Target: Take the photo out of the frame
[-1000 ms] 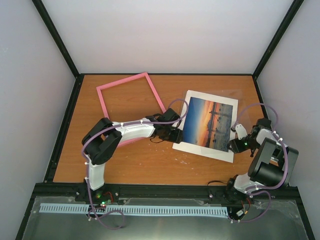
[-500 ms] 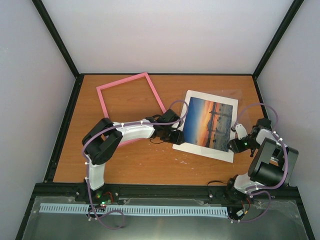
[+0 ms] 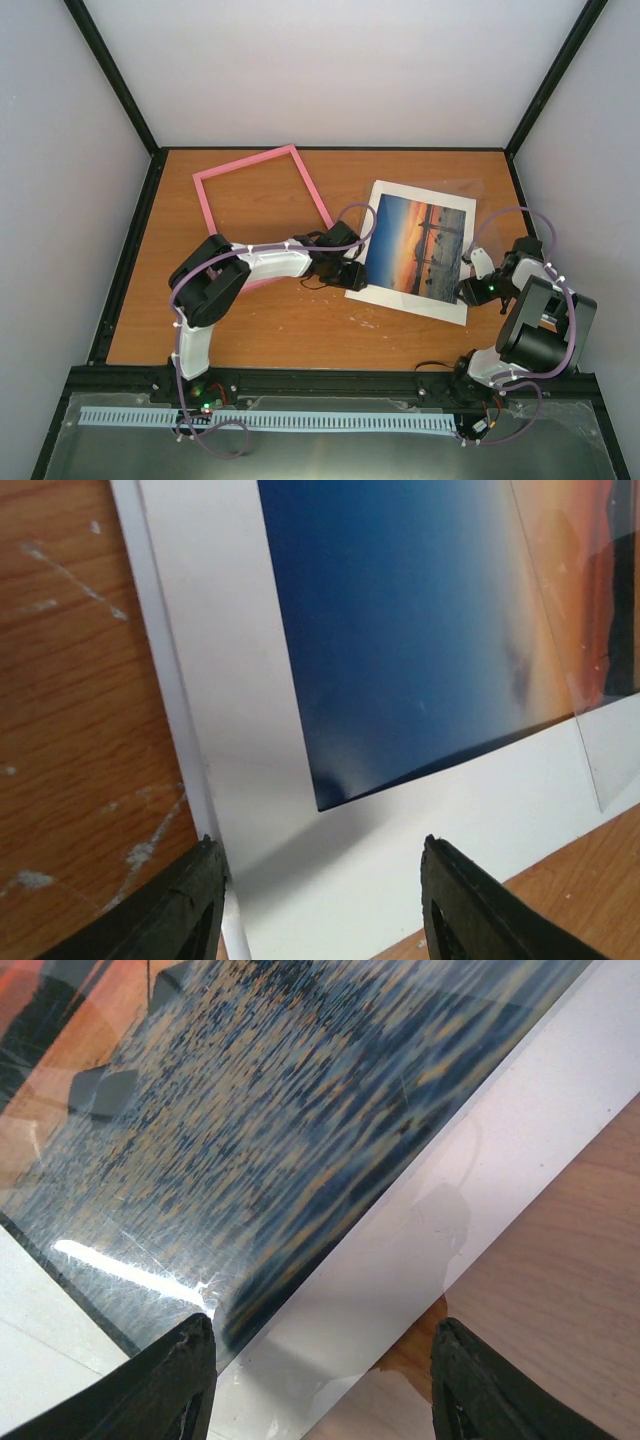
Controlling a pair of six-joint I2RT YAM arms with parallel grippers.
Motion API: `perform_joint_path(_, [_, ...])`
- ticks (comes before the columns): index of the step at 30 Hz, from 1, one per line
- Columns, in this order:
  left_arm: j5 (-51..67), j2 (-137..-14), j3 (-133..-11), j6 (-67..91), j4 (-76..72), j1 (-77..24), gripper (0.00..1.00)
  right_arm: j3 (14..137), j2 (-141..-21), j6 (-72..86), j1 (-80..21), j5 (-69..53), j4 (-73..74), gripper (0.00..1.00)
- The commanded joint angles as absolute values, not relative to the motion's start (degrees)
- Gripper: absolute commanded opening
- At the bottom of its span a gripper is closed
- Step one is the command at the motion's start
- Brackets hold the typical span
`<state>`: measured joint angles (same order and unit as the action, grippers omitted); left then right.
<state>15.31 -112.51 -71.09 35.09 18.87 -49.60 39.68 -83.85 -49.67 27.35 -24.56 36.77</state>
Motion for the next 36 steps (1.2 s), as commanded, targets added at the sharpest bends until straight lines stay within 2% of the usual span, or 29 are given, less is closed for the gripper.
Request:
perform_joint_path(1, [12.49, -113.03, -71.18, 36.34, 19.63, -49.48, 0.54, 38.26, -84.30, -49.64, 27.61, -24.25, 37.07, 0.58])
perform_joint_path(15, [19.42, -113.05, -70.89, 34.90, 15.07, -49.56, 0.53, 38.17, -84.29, -49.57, 27.60, -24.91, 37.37, 0.58])
perform_joint_path(36, [19.38, -111.30, -74.35, 33.86, 15.96, -51.71, 0.51, 39.39, -80.47, -49.40, 27.62, -24.79, 40.38, 0.58])
